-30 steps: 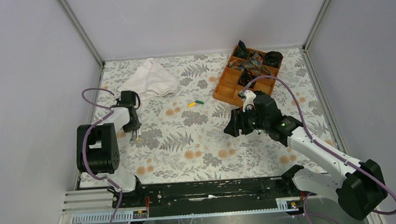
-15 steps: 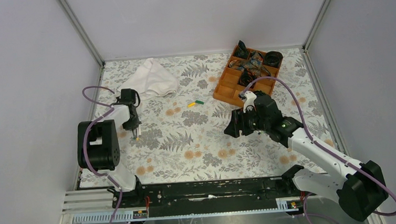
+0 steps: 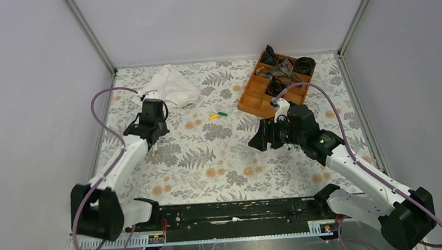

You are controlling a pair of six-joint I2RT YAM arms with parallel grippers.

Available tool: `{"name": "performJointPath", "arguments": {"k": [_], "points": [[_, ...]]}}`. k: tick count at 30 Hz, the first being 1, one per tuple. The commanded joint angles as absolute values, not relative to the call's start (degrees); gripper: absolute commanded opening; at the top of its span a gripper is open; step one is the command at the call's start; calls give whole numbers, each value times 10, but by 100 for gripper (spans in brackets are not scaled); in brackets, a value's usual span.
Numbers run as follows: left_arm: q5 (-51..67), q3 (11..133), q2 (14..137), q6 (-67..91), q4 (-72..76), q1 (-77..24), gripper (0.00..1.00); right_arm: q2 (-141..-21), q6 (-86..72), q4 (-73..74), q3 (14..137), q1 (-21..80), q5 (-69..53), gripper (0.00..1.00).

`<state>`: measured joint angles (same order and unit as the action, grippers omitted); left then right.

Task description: Insert the pens into the pen caps

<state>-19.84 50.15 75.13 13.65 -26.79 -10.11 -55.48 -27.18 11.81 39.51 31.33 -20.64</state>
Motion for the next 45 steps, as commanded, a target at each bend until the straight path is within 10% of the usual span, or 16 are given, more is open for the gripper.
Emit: {"name": "performJointPath", "arguments": {"k": [1, 15, 33, 45], "points": [[-83, 461, 650, 134, -185, -158, 0, -559, -298, 103, 453, 311, -249, 76], [319, 417, 545, 137, -36, -277, 0, -670, -454, -140, 510, 312, -359, 79], [357, 423, 556, 139, -34, -309, 0, -761, -425, -118, 588, 378, -302, 64], [352, 423, 566, 139, -36, -316, 5, -780, -436, -123, 587, 387, -304, 5]]}}
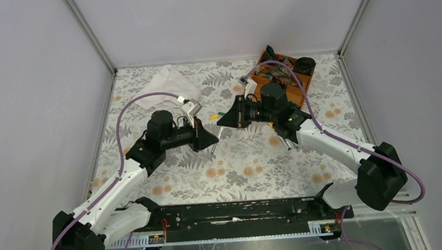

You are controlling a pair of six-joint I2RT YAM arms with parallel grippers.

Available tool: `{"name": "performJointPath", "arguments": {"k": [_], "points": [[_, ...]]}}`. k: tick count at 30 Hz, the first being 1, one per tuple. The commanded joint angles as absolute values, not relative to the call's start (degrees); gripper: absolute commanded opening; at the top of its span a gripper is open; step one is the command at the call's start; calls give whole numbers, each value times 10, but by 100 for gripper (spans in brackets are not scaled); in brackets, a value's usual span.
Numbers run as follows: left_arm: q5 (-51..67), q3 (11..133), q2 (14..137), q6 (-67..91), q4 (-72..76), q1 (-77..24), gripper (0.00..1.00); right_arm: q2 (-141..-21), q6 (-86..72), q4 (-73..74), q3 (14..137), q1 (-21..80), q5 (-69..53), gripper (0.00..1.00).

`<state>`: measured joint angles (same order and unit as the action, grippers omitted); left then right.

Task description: Insert the pens into the pen caps

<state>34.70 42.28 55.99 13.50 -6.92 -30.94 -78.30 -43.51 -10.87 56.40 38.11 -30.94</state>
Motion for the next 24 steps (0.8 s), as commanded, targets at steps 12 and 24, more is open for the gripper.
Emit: {"name": "performJointPath", "arguments": {"k": [12, 24], "points": [[326, 434, 587, 129, -64, -327, 7, -792, -466, -165, 582, 392, -318, 1], [5, 447, 561, 173, -139, -273, 0, -891, -191, 122, 712, 392, -100, 60]]}}
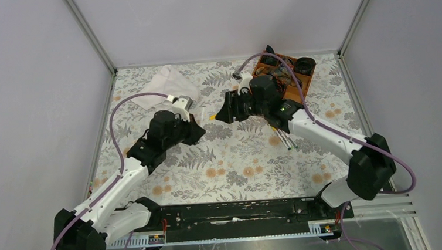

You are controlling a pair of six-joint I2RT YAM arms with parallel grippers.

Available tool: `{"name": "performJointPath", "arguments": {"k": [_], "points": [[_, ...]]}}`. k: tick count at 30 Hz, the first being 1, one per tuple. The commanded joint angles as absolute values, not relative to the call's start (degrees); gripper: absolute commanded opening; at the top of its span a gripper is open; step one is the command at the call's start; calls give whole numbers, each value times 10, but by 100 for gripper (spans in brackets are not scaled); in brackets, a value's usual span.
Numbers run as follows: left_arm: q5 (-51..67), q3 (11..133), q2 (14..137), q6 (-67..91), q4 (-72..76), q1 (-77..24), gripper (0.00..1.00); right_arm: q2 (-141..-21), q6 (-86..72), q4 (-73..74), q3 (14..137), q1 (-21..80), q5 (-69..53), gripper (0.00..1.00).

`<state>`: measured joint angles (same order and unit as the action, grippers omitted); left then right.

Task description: Insert the pens into the pen caps

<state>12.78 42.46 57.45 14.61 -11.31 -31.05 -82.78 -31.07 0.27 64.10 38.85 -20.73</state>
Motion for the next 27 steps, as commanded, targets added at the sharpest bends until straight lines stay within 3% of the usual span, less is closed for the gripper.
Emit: {"name": "performJointPath", "arguments": {"k": [1, 13, 27], "points": [[1, 446, 558, 179, -139, -258, 0, -910, -176, 138, 727, 392, -90, 59], [-54, 444, 534, 184, -148, -213, 0, -1100, -39, 221, 873, 392, 13, 50], [-27, 448, 551, 187, -149, -213, 0, -1251, 21, 280, 1025, 392, 30, 55]]}}
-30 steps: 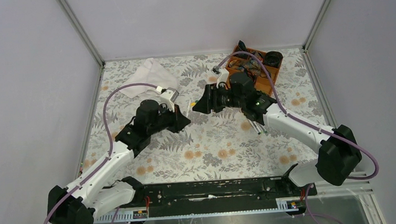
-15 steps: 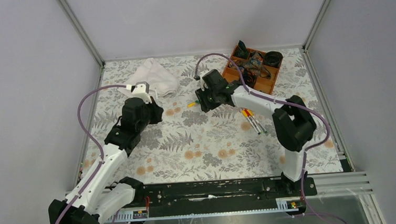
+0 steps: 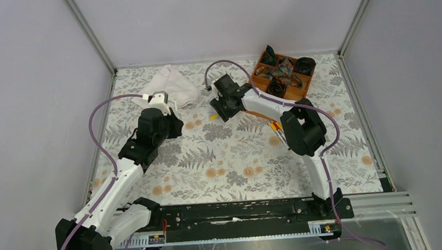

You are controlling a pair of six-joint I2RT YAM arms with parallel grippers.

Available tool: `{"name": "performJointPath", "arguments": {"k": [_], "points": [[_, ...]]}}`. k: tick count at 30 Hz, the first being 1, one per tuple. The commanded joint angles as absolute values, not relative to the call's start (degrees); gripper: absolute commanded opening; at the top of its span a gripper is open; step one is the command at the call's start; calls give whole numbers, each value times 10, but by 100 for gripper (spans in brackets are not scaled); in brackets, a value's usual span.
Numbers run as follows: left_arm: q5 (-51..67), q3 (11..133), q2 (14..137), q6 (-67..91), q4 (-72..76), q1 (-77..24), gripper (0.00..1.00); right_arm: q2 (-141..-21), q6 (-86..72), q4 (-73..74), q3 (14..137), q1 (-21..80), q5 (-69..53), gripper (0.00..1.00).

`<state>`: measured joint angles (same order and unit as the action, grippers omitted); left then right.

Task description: Insert the pens into the pen caps

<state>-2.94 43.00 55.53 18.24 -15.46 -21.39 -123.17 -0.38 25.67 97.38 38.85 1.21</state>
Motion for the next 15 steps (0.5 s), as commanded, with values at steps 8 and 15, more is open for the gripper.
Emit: {"name": "performJointPath", "arguments": {"k": [8, 15], "points": [[-18, 449, 553, 187, -148, -213, 0, -1310, 37, 301, 1093, 392, 42, 55], [-12, 450, 553, 188, -147, -213, 0, -1366, 43, 335, 1166, 392, 50, 51]]}}
